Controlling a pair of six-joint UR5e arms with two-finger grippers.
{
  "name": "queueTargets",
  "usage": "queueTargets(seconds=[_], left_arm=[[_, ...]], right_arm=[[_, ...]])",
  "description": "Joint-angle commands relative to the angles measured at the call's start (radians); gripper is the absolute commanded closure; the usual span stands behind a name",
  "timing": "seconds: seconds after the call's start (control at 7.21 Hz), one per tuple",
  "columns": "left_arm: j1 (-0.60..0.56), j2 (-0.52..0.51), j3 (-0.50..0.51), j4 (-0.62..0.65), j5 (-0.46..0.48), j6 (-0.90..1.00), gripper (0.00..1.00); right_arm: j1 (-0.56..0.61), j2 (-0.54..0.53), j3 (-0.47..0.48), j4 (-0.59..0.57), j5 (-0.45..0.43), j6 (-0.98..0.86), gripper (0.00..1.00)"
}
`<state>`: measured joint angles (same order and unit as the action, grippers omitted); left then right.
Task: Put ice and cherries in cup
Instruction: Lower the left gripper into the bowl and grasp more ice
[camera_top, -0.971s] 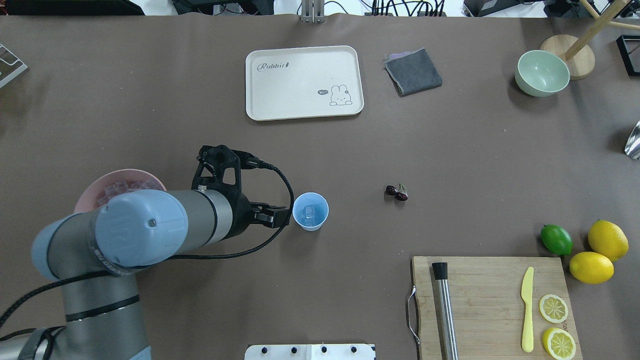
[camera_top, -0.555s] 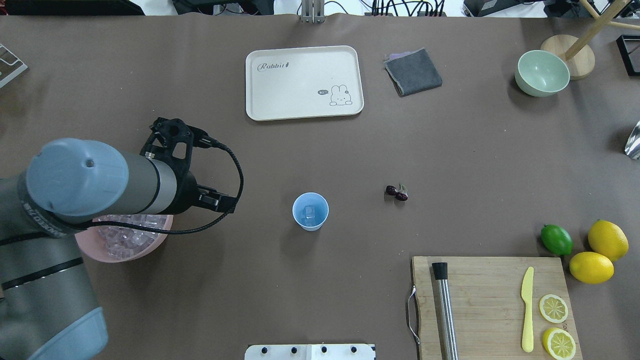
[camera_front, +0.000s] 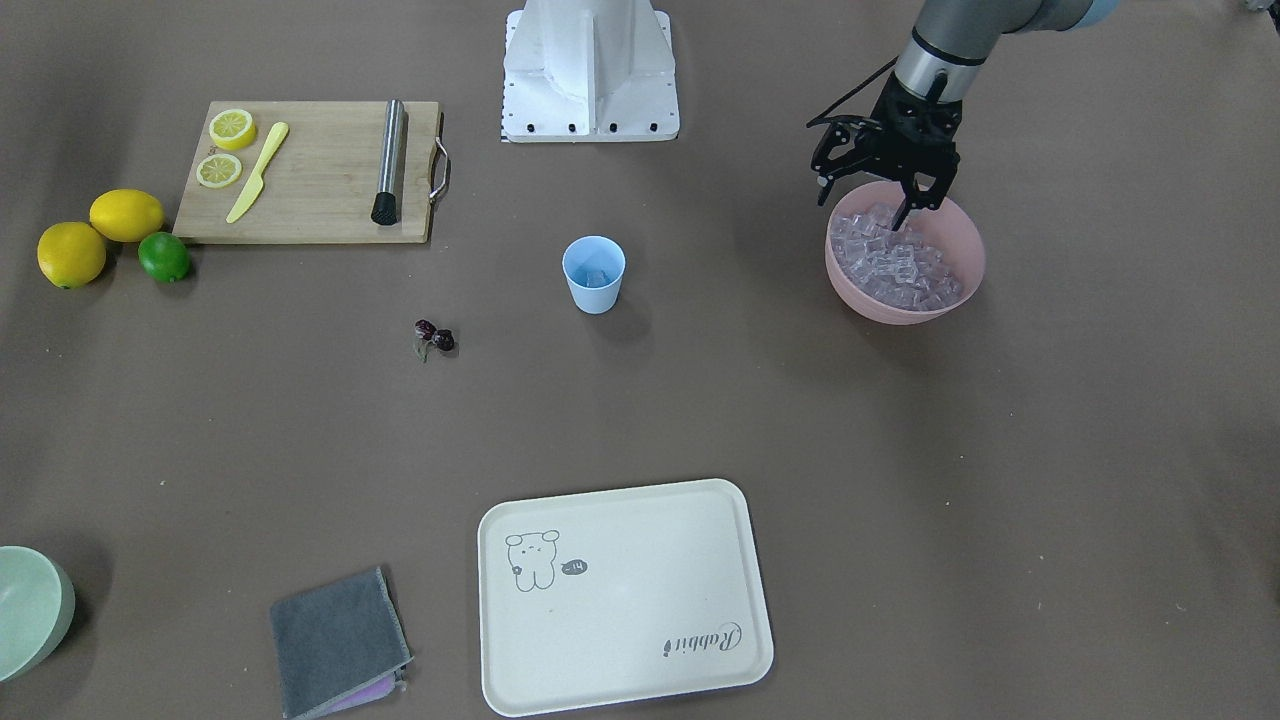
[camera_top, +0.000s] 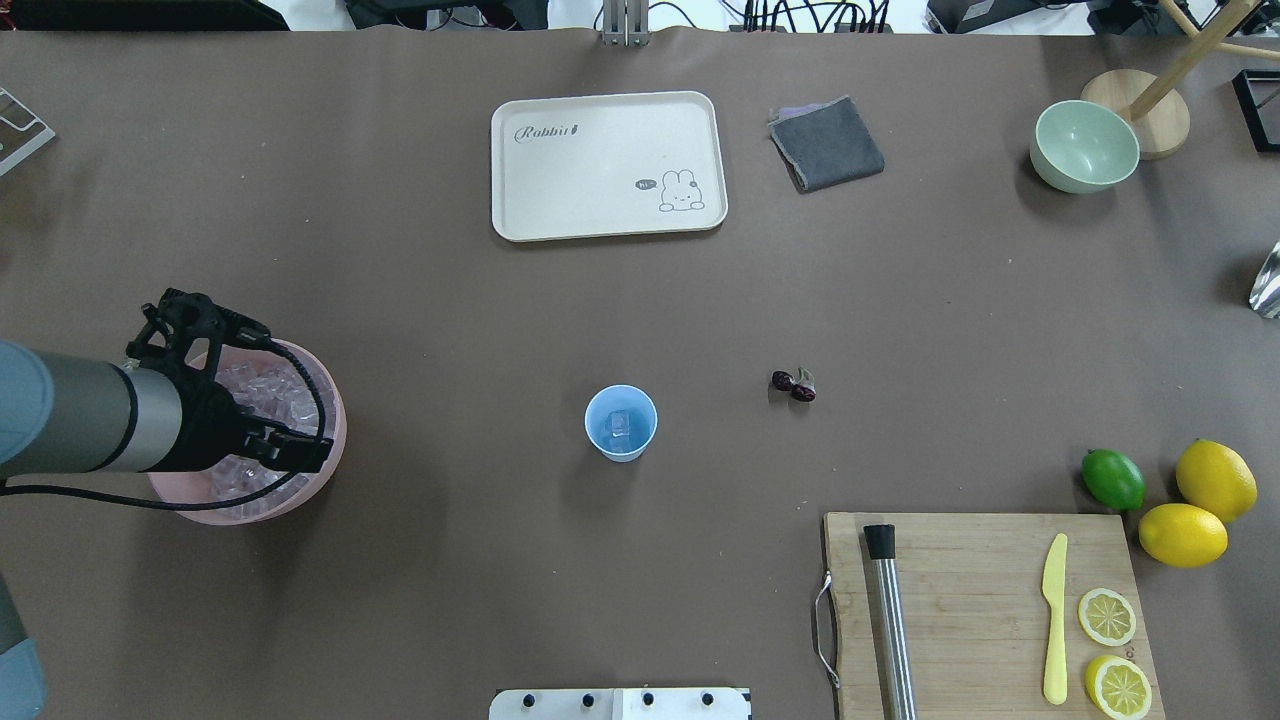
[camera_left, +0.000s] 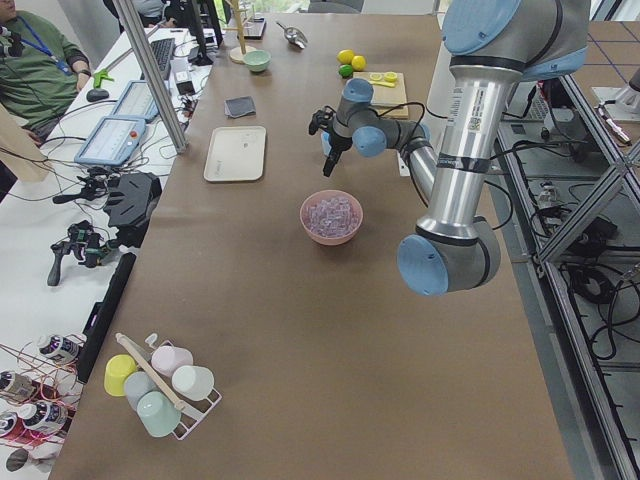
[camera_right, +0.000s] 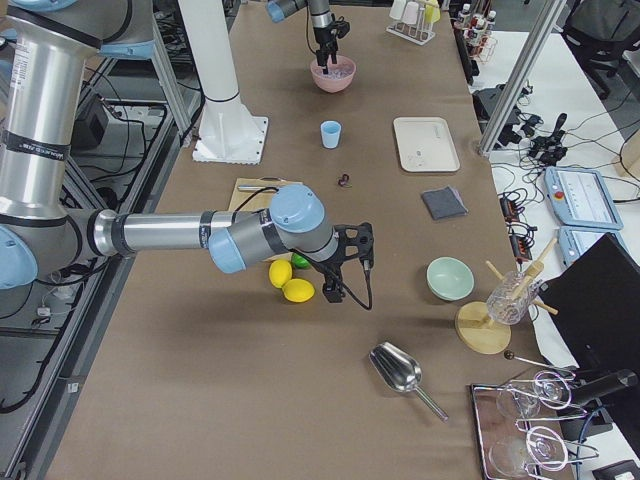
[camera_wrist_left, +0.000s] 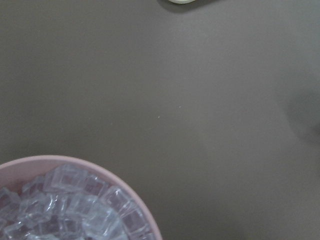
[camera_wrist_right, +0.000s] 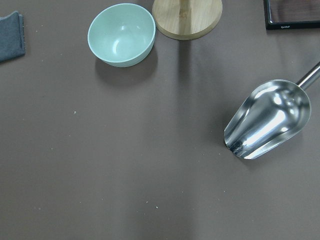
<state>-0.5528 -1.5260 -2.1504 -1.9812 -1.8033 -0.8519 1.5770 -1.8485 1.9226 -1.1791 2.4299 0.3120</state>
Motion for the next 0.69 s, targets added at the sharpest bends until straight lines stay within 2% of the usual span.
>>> queueTargets(seconds=[0.0, 0.14, 0.28, 0.56], left_arm=[[-0.013, 0.119, 0.033, -0.149, -0.010, 0.017, 0.05], [-0.013, 0.134, 0.068, -0.224, -0.010, 0.014, 0.32], [-0.009, 0.122, 0.089, -0.235, -0.008, 0.005, 0.36], [0.002, 0.110, 0.083, -0.237, -0.008, -0.022, 0.36]], right_arm=[[0.000, -0.001, 0.001, 0.013, 0.000, -0.001, 0.00], [0.000, -0.001, 0.001, 0.013, 0.000, -0.001, 0.00], [0.000, -0.001, 0.001, 0.013, 0.000, -0.001, 0.00], [0.000, -0.001, 0.001, 0.013, -0.002, -0.001, 0.00]])
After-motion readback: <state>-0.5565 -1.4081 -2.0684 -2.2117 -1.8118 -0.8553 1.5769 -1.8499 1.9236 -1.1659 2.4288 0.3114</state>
